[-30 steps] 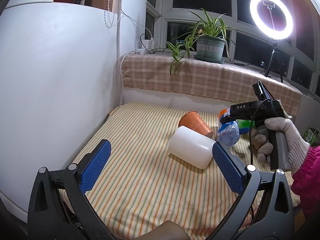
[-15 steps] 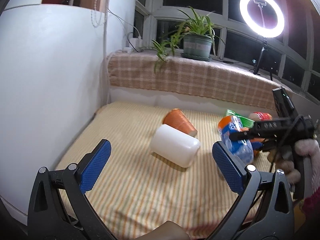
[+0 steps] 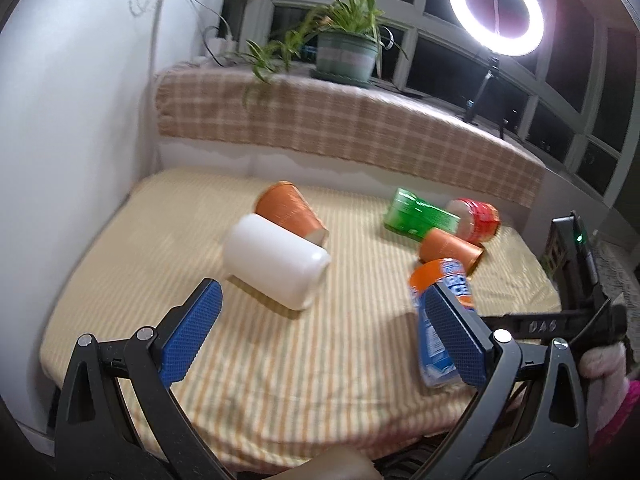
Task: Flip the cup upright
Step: 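Lift the Arctic Ocean bottle with the right tool toward the left tool, then close the left tool on the bottle while the right tool releases it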
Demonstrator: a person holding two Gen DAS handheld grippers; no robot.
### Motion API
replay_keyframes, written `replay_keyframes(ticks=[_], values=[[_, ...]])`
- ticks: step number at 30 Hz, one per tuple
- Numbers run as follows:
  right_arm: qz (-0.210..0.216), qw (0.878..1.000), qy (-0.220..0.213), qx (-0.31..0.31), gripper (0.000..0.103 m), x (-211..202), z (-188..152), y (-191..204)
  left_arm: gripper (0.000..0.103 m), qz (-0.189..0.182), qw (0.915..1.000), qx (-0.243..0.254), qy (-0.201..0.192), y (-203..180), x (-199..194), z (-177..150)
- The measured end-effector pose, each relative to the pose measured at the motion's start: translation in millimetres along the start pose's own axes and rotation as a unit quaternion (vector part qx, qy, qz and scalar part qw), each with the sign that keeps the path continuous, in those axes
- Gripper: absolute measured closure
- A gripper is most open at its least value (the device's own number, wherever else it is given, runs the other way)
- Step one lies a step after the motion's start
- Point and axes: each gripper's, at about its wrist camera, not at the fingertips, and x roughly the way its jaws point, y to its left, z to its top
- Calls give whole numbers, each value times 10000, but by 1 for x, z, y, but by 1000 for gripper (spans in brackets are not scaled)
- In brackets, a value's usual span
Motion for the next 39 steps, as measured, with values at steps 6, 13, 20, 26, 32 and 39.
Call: replay_keyframes(ticks=[6, 13, 20, 26, 32, 39], values=[[-160, 9997, 104, -180, 34, 5, -8, 0, 0, -447, 9980, -88, 431, -11, 22, 1], [-184, 9995, 104, -215, 30, 4, -9, 1, 0, -930, 9904, -433, 929, -14, 45, 3], [-359, 9980, -458, -250, 30, -36, -25, -5, 0, -1307, 9814, -374, 1359, -31, 67, 9], [-844, 9919, -946, -55, 30, -72, -51, -26, 8, -1581, 9689, -288, 1884, -50, 95, 13], [-936, 9886, -1114, 373, 30, -96, -68, -51, 16, -1729, 9542, -278, 2426, -62, 126, 11], [-1033, 9859, -1197, 554, 30, -103, -74, -63, 20, -1748, 9437, -337, 2789, -70, 148, 3]])
